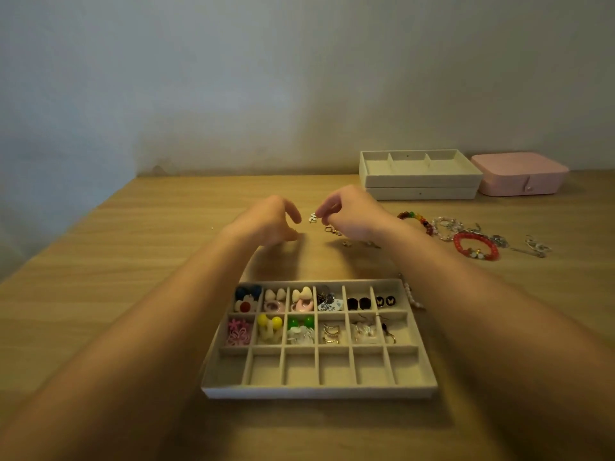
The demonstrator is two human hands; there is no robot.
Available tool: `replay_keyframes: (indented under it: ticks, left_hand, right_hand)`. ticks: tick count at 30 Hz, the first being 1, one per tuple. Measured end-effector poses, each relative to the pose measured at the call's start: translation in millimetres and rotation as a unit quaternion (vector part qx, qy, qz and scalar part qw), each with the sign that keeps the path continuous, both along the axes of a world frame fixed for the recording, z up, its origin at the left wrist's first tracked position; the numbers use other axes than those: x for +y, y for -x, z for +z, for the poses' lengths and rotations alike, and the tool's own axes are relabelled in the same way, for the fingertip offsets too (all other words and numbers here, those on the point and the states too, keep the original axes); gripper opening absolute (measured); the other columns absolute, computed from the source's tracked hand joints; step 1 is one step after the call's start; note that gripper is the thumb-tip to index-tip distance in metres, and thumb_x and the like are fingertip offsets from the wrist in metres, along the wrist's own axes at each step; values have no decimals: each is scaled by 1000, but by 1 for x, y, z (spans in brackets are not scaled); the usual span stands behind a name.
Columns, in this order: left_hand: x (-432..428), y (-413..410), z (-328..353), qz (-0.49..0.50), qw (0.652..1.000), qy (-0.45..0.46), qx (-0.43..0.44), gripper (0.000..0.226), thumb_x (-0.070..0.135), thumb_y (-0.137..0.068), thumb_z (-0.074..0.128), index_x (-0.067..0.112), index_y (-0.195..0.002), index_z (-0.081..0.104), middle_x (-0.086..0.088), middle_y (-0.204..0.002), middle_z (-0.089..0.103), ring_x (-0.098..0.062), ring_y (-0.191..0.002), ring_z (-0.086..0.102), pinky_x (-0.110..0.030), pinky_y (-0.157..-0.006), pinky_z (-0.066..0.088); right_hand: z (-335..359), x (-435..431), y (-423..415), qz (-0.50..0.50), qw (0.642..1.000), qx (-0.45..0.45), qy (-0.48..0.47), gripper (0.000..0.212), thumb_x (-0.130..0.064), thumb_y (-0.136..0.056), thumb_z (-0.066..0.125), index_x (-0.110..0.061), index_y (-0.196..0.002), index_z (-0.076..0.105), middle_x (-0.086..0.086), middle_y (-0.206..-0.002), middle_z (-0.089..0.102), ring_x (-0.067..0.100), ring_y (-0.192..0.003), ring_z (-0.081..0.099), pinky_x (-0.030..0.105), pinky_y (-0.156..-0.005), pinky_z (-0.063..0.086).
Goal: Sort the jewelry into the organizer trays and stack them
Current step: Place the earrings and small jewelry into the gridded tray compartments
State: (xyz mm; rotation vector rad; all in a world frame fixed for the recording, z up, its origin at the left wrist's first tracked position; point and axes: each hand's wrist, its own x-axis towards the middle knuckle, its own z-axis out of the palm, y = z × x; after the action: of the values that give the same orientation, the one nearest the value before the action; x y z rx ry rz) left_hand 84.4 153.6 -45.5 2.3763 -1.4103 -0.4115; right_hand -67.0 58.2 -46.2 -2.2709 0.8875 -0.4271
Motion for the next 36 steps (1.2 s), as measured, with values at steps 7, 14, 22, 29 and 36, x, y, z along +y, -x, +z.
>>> replay_keyframes:
  ticks: [7, 14, 22, 29, 36]
  left_hand:
    - [-12, 0, -6, -18, 999, -9, -29, 11, 20, -86, 78, 23, -96, 74, 4, -87, 67, -13, -80, 61, -29, -73, 52]
    - [-7, 5, -5, -1, 999, 16, 29, 6, 12, -86, 76, 17, -90, 75, -1, -89, 72, -15, -83, 66, -31, -75, 57]
    - [6, 4, -5, 18, 990, 14, 137, 7, 6, -90, 72, 13, -91, 73, -10, -97, 73, -23, -88, 71, -36, -82, 62]
    - [-10, 16, -8, -28, 992, 2, 123, 25, 18, -89, 75, 17, -113, 68, -9, -98, 71, -20, -77, 66, -35, -77, 61]
    - [-37, 19, -11, -68, 998, -20, 0, 39, 21, -90, 73, 31, -126, 65, 0, -112, 66, -21, -96, 64, -37, -92, 56]
  right_hand:
    - [-6, -7, -7, -6, 1000, -16, -13, 29, -2, -96, 57, -19, -107, 77, 0, -105, 72, 16, -100, 65, 29, -86, 55]
    - [0, -3, 7, -5, 998, -53, -31, 26, -4, -98, 57, -19, -107, 76, -1, -103, 70, 13, -95, 64, 25, -78, 52]
    - [-4, -10, 26, -56, 997, -50, -33, 32, 4, -95, 54, -20, -98, 75, 0, -98, 71, 18, -97, 65, 34, -86, 56]
    - [-11, -24, 16, -50, 997, 44, 26, 28, -4, -97, 61, -21, -115, 74, 3, -121, 69, 19, -112, 63, 34, -96, 54]
    - [-13, -23, -7, -20, 994, 93, 53, 24, -23, -93, 74, -15, -115, 75, 3, -108, 73, 18, -98, 66, 37, -91, 57]
